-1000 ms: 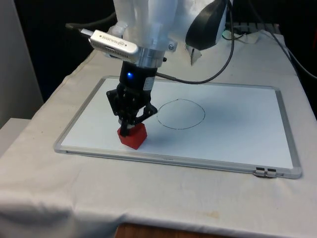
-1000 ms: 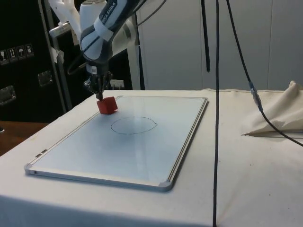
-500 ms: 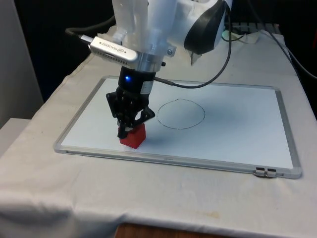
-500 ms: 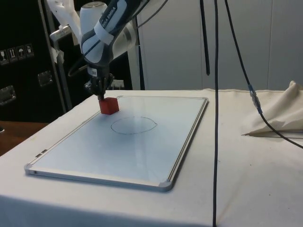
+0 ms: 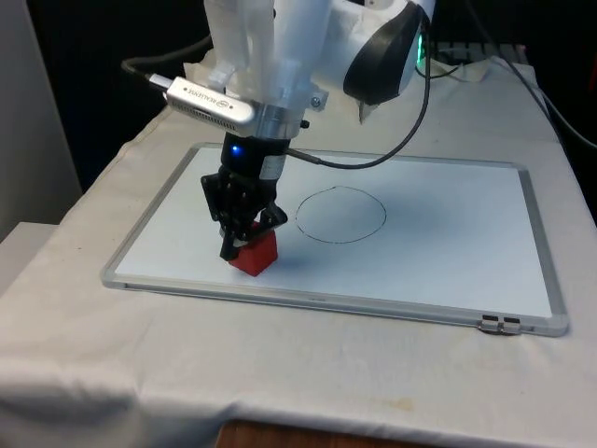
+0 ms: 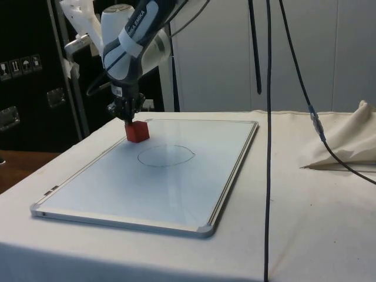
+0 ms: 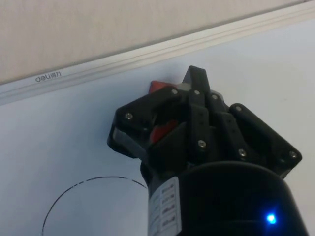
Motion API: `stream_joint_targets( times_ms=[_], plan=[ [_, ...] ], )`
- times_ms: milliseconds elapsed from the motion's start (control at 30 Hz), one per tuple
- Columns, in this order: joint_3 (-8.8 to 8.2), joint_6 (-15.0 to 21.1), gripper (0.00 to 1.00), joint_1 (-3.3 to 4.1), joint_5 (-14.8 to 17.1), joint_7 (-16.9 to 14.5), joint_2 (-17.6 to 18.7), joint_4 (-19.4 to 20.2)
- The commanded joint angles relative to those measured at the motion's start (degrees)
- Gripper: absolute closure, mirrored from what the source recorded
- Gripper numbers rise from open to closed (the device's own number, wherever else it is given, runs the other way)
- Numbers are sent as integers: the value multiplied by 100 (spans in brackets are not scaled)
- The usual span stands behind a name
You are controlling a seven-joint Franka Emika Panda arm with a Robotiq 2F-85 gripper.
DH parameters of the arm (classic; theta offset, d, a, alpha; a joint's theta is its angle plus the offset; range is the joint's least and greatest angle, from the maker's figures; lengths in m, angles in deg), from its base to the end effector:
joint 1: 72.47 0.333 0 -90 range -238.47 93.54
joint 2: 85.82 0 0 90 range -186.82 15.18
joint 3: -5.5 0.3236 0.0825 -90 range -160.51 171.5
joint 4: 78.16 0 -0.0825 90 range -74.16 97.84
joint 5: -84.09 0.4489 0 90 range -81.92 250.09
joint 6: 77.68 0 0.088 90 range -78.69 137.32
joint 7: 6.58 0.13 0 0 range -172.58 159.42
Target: Push the cube into the marked area.
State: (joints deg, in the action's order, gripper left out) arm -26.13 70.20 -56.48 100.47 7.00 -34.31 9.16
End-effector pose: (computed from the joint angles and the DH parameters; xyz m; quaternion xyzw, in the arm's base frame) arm 0.7775 -0.1514 0.1516 0.9534 -0.2407 0.1464 0.1081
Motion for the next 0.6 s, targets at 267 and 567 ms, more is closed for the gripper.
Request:
stream_joint_targets(
  times_ms=[267,567],
  plan=[
    [-109,-372,100,74,-6,286,-120,52],
    [-138,-842,100,115,-11,367,-223,80]
  ],
)
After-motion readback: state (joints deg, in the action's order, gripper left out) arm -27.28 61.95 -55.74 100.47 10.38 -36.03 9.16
